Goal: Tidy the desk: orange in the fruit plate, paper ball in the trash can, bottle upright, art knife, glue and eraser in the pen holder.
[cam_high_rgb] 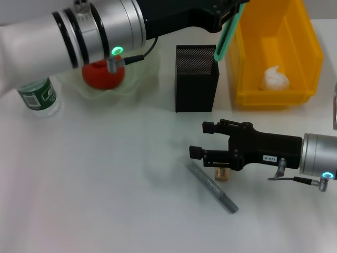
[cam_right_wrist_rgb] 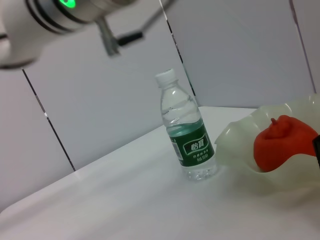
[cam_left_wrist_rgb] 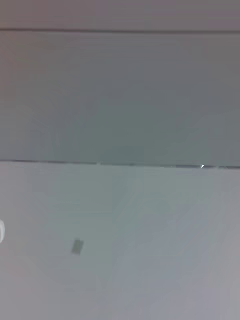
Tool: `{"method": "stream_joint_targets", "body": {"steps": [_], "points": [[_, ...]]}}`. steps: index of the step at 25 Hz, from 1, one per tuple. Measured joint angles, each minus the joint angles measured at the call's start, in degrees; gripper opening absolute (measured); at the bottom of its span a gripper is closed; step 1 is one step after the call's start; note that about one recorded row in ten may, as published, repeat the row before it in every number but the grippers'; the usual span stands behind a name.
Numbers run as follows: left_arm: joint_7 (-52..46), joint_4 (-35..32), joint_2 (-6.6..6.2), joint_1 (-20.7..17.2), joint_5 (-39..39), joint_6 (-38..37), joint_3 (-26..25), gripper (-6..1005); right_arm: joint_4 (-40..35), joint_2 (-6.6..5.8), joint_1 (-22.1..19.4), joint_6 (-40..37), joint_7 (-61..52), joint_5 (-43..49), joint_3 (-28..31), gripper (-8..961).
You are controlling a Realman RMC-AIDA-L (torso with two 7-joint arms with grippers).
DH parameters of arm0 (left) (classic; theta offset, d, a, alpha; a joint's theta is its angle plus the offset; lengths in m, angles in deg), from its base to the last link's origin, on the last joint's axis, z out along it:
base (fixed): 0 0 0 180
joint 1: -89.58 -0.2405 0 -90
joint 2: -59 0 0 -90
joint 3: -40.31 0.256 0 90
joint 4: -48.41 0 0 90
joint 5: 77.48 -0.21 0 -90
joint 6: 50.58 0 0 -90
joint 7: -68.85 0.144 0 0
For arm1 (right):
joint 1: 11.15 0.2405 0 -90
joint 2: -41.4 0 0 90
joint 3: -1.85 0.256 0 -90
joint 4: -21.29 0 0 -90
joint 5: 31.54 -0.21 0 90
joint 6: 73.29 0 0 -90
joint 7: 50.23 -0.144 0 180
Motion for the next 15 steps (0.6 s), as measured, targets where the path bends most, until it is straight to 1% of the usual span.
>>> {"method": "stream_joint_targets", "body": {"steps": [2, 7, 15], "points": [[6.8, 6.0, 0.02, 1.6, 7.5, 0.2, 0.6, 186, 0.1, 0.05, 0.0, 0.0, 0.0, 0.0, 0.0, 846], [23.5, 15.2, 0.04, 2.5, 21.9, 0.0, 2.9, 187, 0.1, 0.05, 0.0, 0.0, 0.0, 0.0, 0.0, 845], [42.0, 22.7, 0.04, 2.2, 32.8, -0.1, 8.4, 187, 0.1, 0.04, 0.6, 0.0, 0.0, 0.0, 0.2, 845]]}}
